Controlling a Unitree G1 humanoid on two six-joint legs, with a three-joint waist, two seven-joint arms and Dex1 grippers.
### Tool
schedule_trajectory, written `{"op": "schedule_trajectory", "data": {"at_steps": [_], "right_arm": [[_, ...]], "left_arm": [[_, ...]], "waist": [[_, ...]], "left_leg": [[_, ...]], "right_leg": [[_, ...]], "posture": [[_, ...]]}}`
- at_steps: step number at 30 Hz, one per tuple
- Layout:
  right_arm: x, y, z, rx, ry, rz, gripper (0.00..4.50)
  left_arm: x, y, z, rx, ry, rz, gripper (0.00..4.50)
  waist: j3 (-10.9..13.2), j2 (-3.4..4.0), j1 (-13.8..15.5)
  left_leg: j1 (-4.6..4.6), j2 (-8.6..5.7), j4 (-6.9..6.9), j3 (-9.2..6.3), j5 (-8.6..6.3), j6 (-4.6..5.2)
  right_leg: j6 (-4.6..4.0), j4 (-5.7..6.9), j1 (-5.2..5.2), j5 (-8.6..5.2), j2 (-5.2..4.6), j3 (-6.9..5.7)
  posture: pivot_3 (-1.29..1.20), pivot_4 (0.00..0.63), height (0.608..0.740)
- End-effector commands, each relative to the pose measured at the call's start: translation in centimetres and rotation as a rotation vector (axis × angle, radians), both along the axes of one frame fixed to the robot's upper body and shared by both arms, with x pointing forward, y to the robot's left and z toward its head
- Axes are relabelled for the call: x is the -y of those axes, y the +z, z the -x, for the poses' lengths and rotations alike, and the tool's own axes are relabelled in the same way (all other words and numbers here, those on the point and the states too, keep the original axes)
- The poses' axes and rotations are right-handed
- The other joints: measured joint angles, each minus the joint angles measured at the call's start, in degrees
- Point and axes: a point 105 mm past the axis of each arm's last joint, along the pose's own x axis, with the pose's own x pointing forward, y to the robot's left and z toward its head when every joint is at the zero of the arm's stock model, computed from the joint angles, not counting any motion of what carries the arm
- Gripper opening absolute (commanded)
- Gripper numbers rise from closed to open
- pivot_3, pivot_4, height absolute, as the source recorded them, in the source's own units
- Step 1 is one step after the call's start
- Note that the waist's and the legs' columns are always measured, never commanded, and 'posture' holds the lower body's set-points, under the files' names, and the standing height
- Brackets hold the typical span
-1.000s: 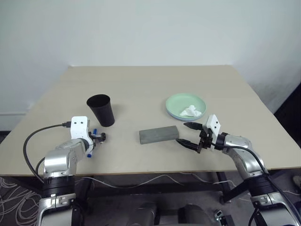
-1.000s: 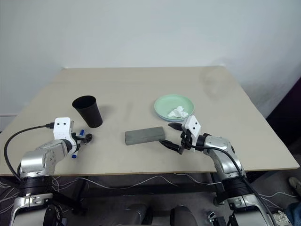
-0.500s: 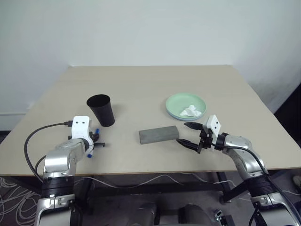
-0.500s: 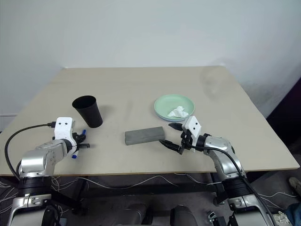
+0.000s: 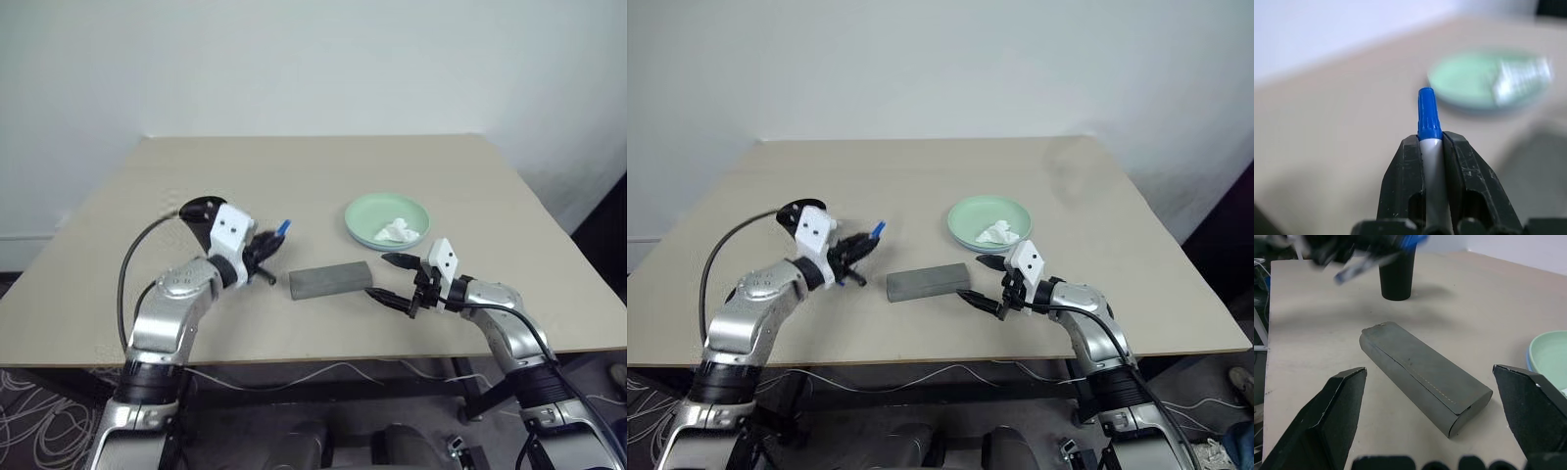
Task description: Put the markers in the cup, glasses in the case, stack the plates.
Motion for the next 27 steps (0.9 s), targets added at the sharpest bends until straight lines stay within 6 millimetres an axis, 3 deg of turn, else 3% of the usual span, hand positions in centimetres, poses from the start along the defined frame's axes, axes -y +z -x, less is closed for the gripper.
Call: {"op": "schedule_trajectory", "data": {"at_steps": [1,4,12,20,27], "right_arm": [[-0.2,2.0,-0.6,0.077,0.001,-0.013,4.48],[-0.2,2.1,-0.7,0.082,-0.001,-0.015,4.48],[0.0,2.2,-0.7,0.090,-0.010,-0.012,4.48],[0.4,2.1,-0.6,0.087,-0.022,-0.009,4.48],[0.4,2.1,-0.4,0.085,-0.024,-0.010,4.48]], "left_arm": [[-1.2,4.3,-1.5,0.237,0.085,0.048,0.15],[-2.5,6.6,-3.1,0.427,0.202,-0.004,0.15],[-7.8,7.8,-5.7,0.553,0.500,-0.106,0.15],[-8.5,6.8,-6.4,0.549,0.545,-0.134,0.15],[-8.2,6.4,-6.6,0.548,0.535,-0.126,2.57]], "waist": [[0.00,0.01,-0.01],[0.00,-0.02,0.02],[-0.02,-0.05,0.04],[-0.03,-0.08,0.20],[-0.03,-0.09,0.18]], "left_leg": [[0.02,0.00,0.00,0.02,0.00,0.00],[0.02,0.00,0.01,0.03,0.01,-0.02],[0.03,-0.01,0.10,0.17,0.02,-0.02],[0.02,-0.01,0.23,0.17,0.01,-0.01],[0.02,-0.01,0.25,0.17,0.01,-0.01]], "right_leg": [[0.01,0.00,0.00,0.01,0.00,0.00],[0.08,0.00,-0.01,0.11,0.03,-0.08],[0.12,0.00,0.00,0.15,0.05,-0.17],[0.18,0.00,0.06,0.19,0.04,-0.27],[0.19,0.02,0.08,0.21,0.04,-0.30]], "posture": [[0.00,0.000,0.736],[0.00,0.000,0.736],[0.00,0.000,0.736],[0.00,0.000,0.736],[0.00,0.000,0.736]]}}
